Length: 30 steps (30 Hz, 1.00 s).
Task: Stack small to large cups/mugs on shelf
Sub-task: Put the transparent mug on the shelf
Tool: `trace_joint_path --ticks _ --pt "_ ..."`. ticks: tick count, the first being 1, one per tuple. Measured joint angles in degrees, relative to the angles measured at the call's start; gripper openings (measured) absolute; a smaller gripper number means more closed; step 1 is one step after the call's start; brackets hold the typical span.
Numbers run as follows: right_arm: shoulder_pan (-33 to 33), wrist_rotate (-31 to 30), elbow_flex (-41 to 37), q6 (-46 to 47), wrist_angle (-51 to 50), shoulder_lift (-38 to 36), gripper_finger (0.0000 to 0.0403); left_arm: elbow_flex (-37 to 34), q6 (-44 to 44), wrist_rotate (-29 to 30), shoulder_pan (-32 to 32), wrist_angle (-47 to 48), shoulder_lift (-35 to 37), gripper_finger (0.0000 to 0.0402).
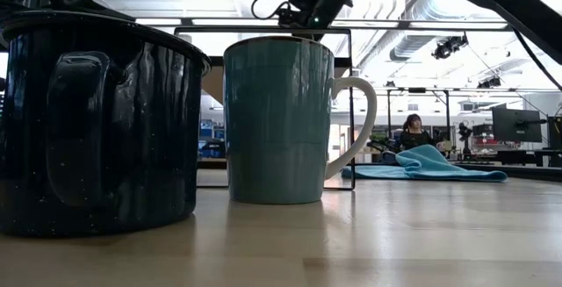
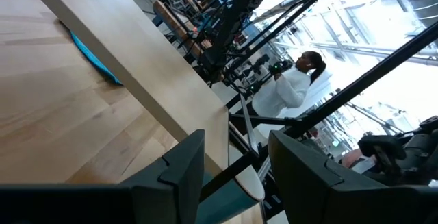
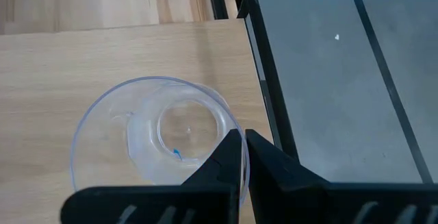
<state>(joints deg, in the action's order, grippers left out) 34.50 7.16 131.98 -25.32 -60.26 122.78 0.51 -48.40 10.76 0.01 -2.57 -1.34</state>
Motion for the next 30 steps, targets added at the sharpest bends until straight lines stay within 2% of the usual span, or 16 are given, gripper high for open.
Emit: trace_joint_path --ticks 30 --pt "-0.1 2.8 0.0 1.5 -0.7 1.5 0.0000 0.0 0.1 0.0 0.0 -0.1 0.0 0.0152"
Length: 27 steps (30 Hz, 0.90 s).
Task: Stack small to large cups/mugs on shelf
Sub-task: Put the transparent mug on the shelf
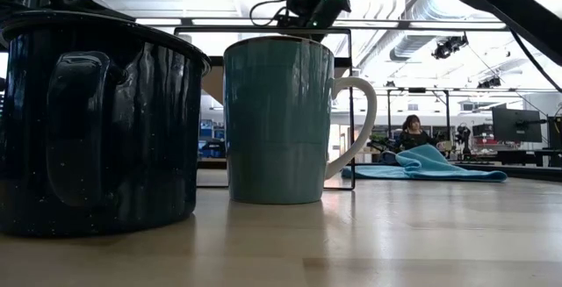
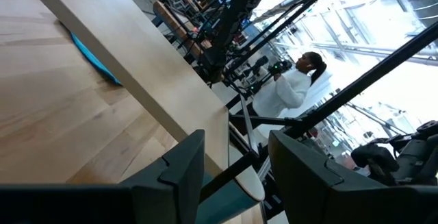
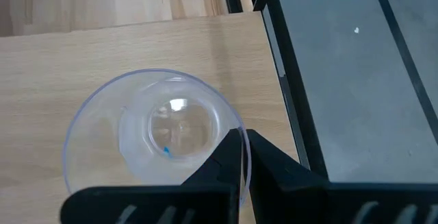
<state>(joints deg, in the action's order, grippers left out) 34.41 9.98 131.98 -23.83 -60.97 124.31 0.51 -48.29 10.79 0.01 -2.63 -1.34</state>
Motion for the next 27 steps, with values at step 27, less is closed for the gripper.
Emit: trace_joint_path --ticks 27 --pt "0.0 -2.8 0.1 1.1 -2.3 0.0 0.0000 0.0 0.2 0.2 0.0 0.0 0.0 0.0152"
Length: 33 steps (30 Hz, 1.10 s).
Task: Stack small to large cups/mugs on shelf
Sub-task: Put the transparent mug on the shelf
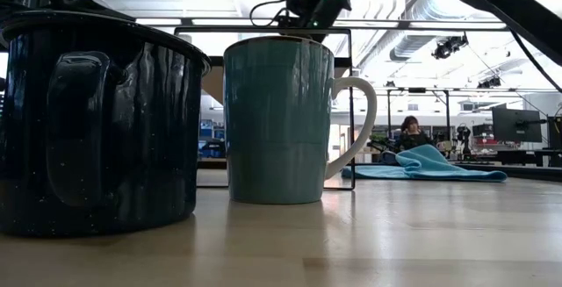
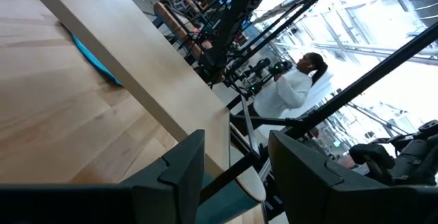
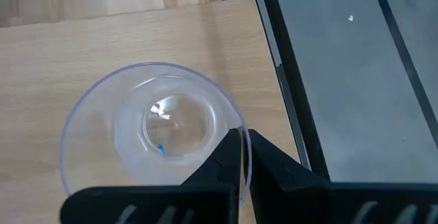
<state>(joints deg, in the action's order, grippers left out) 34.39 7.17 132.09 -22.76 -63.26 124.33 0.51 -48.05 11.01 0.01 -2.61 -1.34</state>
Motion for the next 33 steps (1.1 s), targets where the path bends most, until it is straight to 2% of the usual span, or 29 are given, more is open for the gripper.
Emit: trace_joint_path --ticks 15,24,33 --pt "-0.3 -1.2 1.1 -0.3 -1.6 0.1 0.0002 0.0 0.0 0.2 0.0 -0.1 0.0 0.0152" --pt "-0.4 -1.6 2.5 -0.7 -1.2 0.3 0.0048 0.0 0.0 0.2 0.0 -0.1 0.0 0.0152" --pt "-0.4 -1.2 1.9 -0.2 -0.8 0.3 0.0046 0.0 -0.1 0.2 0.0 -0.1 0.0 0.0152"
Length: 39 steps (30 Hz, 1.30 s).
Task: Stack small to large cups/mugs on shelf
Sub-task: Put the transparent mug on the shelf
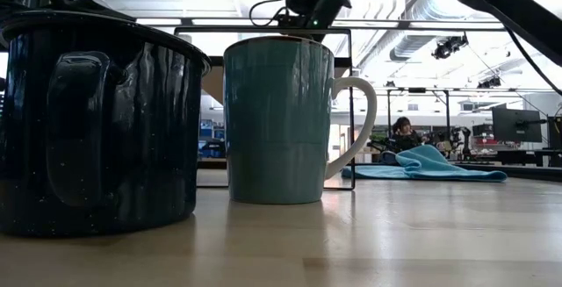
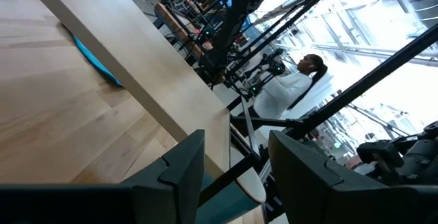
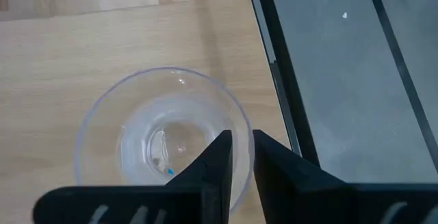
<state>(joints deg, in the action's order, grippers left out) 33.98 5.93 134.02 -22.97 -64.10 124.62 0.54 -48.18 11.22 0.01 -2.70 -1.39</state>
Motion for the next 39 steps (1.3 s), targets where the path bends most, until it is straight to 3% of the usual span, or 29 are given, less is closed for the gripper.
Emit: trace_joint_path --ticks 39 --pt "-1.5 0.9 0.1 6.0 5.3 2.6 0.0045 0.0 -0.1 -0.8 0.0 0.2 0.0 0.0152"
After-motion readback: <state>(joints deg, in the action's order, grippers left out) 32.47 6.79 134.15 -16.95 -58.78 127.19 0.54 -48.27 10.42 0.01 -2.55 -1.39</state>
